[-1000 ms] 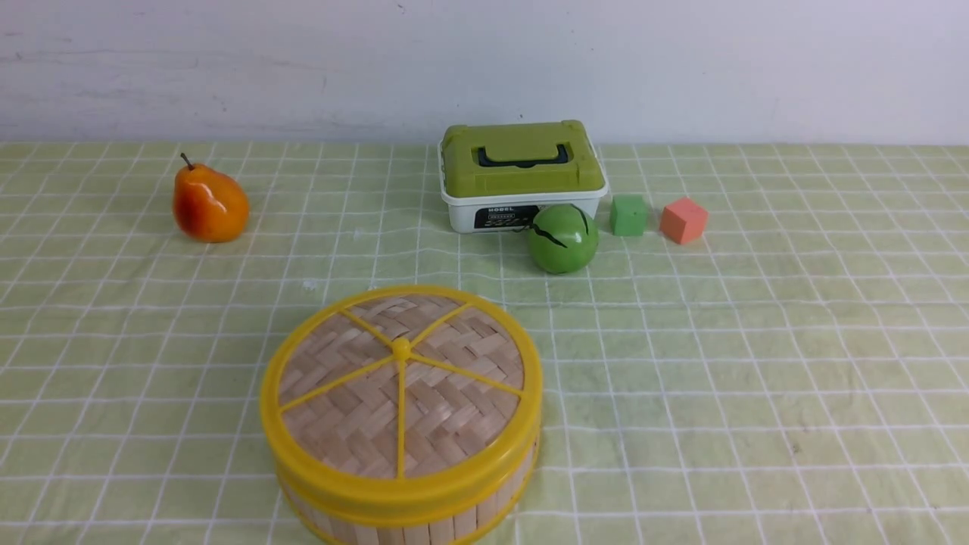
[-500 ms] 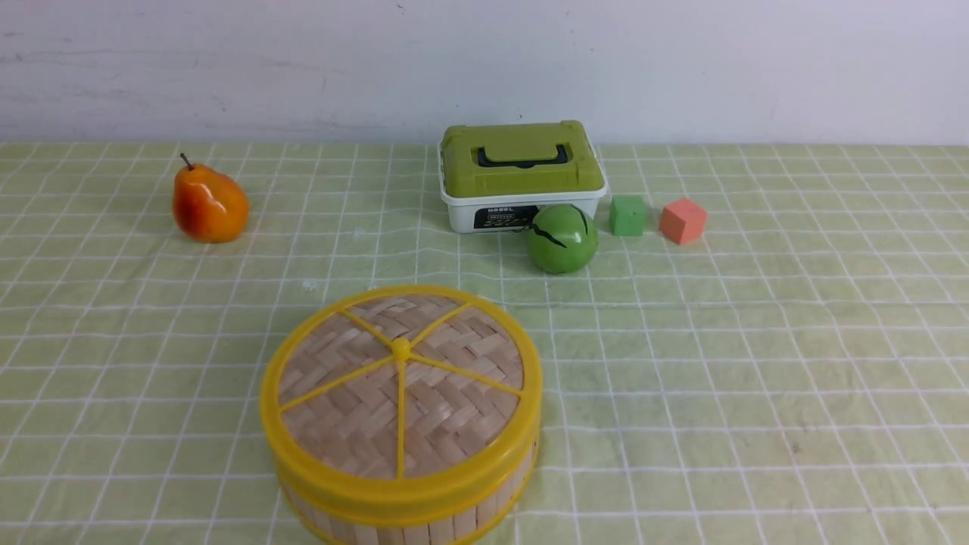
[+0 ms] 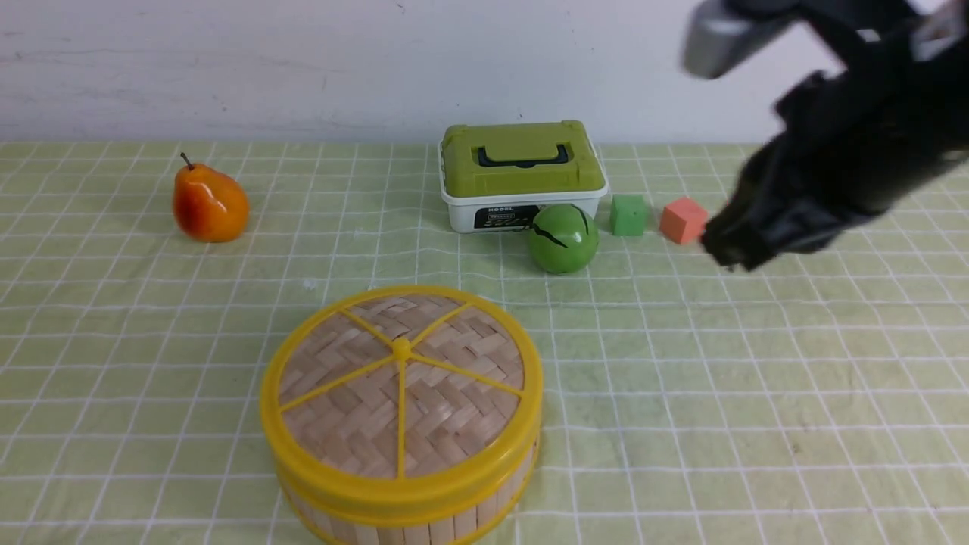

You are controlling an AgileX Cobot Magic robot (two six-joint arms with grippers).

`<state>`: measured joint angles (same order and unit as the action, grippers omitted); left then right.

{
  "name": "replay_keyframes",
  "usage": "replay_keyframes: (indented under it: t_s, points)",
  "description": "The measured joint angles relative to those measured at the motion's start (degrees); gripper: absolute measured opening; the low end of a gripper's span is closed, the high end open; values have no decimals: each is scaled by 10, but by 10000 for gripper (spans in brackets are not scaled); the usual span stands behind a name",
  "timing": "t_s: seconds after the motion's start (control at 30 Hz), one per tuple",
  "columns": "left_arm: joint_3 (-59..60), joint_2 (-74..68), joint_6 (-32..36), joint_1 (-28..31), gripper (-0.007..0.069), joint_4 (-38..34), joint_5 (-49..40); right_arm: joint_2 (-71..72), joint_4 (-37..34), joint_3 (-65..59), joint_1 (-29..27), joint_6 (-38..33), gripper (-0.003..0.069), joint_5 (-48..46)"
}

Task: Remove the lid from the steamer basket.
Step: Use the right arm to lift the lid of the steamer

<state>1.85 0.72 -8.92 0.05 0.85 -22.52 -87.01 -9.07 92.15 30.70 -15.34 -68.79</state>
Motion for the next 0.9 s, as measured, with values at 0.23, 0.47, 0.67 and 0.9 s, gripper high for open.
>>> replay_keyframes:
  t_s: [0.23, 0.47, 0.67, 0.9]
  points:
    - [0, 0, 0, 0, 239, 0, 0, -165, 27, 132, 75, 46, 43, -8]
    - [0, 0, 0, 0, 239, 0, 0, -322, 27, 284, 113, 81, 307, -22]
    - [0, 0, 0, 0, 239, 0, 0, -381, 21, 327, 124, 87, 508, 8]
    - [0, 0, 0, 0, 239, 0, 0, -408, 6, 332, 128, 89, 485, 29]
